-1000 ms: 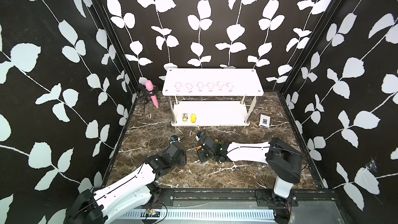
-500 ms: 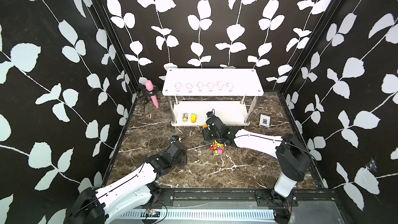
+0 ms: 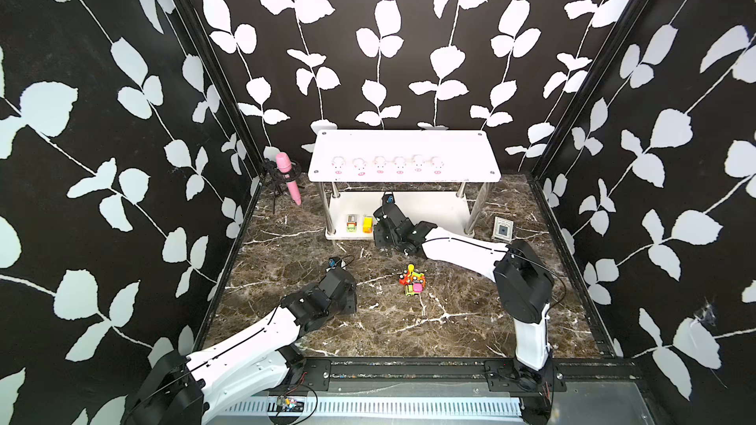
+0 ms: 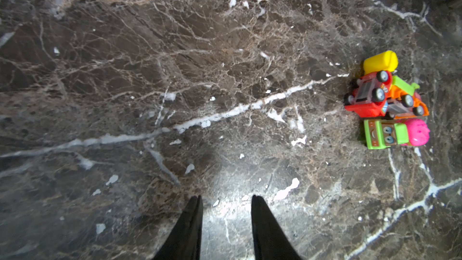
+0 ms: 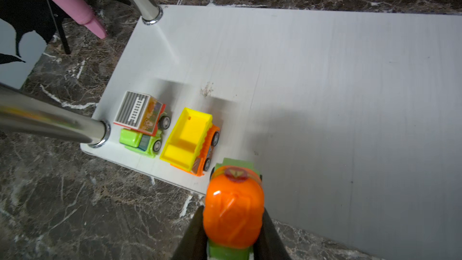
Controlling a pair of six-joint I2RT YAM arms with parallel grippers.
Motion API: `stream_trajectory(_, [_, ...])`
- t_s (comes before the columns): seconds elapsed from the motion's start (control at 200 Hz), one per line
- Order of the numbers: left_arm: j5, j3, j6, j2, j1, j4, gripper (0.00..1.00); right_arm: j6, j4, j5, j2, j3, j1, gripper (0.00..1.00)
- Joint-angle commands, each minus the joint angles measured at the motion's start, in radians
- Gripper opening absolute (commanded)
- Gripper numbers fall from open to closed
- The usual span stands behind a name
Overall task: Organize plastic toys on shelves
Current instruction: Place the plastic toy on the shelf.
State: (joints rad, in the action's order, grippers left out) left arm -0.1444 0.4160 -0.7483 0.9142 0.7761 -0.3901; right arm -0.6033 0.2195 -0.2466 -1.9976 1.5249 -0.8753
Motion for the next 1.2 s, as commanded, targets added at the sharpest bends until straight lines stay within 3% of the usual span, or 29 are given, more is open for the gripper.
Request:
stream_trajectory(0.0, [0.007,-0.007,0.010,0.004,-0.006,0.013,0.35,-0.012,0.050,-0.058,-0.030,0.069,0.010,0.17])
stream_trajectory(0.615, [0.011,0.013,0.025,0.036,-0.005,0.019,0.34,-0.022,0.063,0.045,-0.123,0.140,0.055,0.21])
stream_trajectory(0.91, [0.014,0.012,0.023,0.033,-0.005,0.017,0.34,-0.038,0.066,0.044,-0.114,0.134,0.055,0.38])
stream_trajectory(1.195, [0.025,0.017,0.029,0.042,-0.006,0.025,0.34,-0.012,0.032,0.048,0.001,0.056,0.054,0.49])
